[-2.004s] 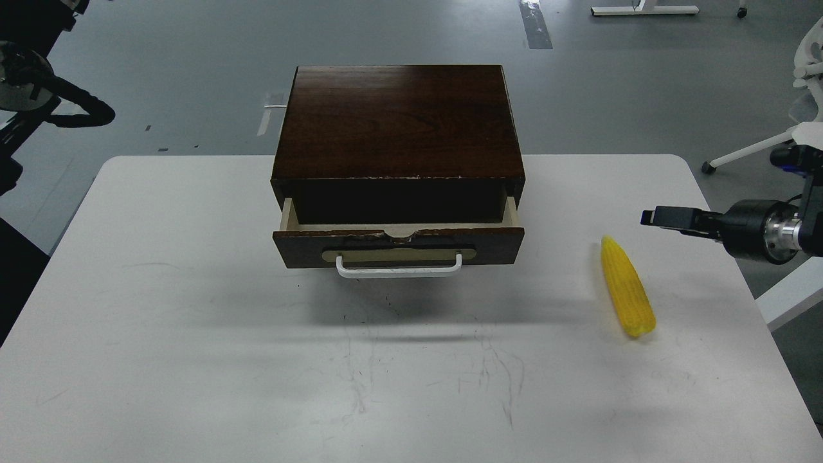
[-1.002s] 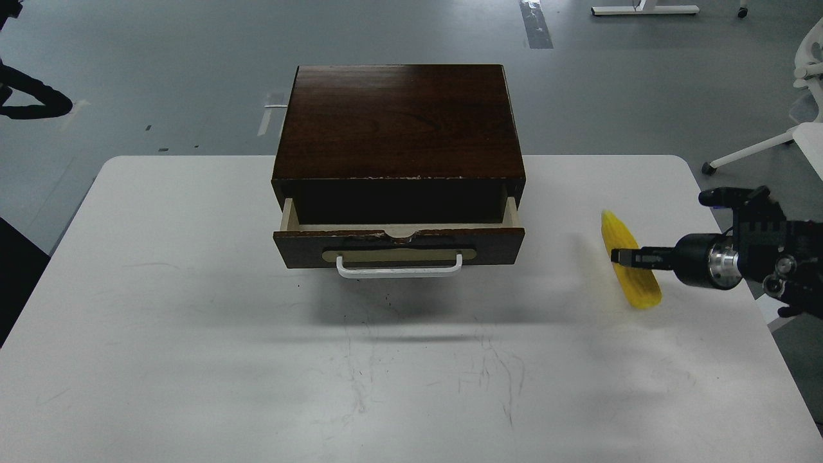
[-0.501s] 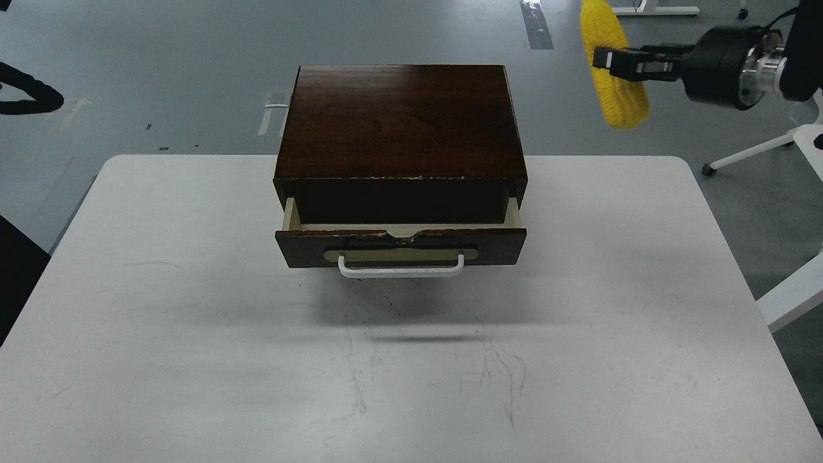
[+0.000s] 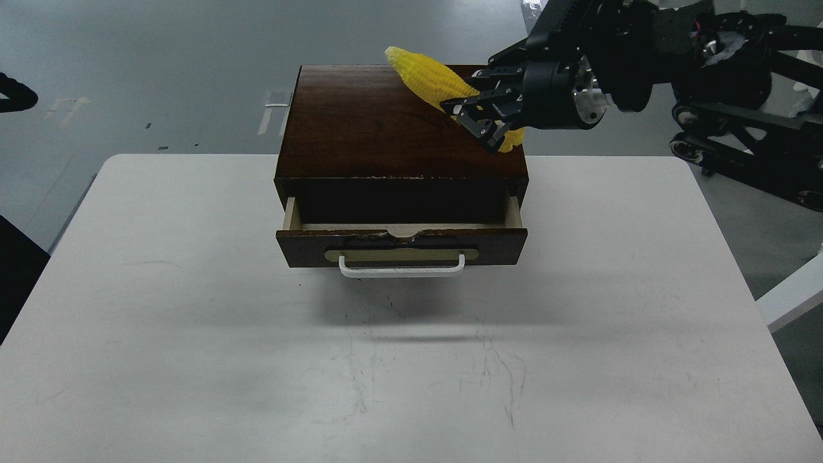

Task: Put corn in drawer with both arms
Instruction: 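Lift the corn cob with the right gripper and carry it over the drawer, then lower the corn cob into the open drawer with the right gripper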

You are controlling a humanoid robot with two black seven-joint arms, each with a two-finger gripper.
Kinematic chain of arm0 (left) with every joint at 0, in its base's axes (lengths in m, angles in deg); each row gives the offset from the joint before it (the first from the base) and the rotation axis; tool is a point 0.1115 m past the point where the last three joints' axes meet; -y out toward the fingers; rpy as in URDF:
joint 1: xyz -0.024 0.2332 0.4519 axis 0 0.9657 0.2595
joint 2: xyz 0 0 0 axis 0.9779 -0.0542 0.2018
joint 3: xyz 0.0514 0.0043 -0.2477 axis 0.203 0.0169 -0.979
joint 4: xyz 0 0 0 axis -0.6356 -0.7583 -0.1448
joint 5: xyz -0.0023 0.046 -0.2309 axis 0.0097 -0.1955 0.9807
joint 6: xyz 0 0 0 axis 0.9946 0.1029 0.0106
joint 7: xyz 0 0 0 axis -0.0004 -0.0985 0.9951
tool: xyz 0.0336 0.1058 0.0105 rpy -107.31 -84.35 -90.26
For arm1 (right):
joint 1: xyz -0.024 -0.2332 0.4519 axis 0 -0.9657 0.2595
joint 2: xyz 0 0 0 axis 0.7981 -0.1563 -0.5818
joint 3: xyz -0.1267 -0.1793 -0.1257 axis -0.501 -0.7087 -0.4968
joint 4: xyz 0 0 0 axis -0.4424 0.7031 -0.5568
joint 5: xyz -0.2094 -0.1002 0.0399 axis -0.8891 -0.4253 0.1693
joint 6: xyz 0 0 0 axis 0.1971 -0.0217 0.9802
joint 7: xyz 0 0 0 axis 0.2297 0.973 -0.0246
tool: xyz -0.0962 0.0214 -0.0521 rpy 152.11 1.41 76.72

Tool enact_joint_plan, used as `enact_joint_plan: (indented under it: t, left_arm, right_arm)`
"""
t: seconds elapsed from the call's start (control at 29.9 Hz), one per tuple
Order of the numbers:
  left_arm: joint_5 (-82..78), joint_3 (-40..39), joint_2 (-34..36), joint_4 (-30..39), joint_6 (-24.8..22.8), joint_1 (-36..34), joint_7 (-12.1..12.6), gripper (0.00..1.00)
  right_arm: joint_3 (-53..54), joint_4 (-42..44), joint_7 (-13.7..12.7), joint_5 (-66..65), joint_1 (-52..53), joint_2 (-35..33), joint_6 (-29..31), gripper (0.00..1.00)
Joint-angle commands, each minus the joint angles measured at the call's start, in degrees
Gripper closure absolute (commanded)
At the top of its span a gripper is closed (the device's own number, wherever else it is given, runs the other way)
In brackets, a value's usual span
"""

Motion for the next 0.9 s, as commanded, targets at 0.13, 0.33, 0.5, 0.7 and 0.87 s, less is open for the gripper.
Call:
enact_joint_plan:
  t: [0.13, 0.33, 0.5, 0.7, 0.87]
  left_arm:
    - [0.0, -0.1, 0.3, 0.0, -0.1, 0.0, 0.0, 0.02]
    - [0.0, -0.1, 1.5, 0.0, -0.1, 0.0, 0.0, 0.02]
    - [0.1, 0.0, 2.6, 0.0, -0.1, 0.1, -0.2, 0.02]
    - [0.0, 0.0, 2.7, 0.0, -0.1, 0.3, -0.2, 0.02]
    - [0.1, 0.0, 2.6, 0.0, -0.1, 0.3, -0.2, 0.02]
  right_arm:
    - [-7.3, -0.5, 1.0, -7.9, 0.4, 6.2, -0.5, 1.00]
    - [-9.0, -0.1, 1.0, -10.9, -0.2, 8.5, -0.6, 1.00]
    - [-9.9, 0.1, 1.0, -10.9, -0.4, 9.2, -0.5, 0.83]
    - [-10.3, 0.4, 1.0, -10.9, -0.4, 9.2, -0.5, 0.62]
    - [-10.0, 0.9, 1.0, -10.4, -0.3, 9.2, -0.5, 0.47]
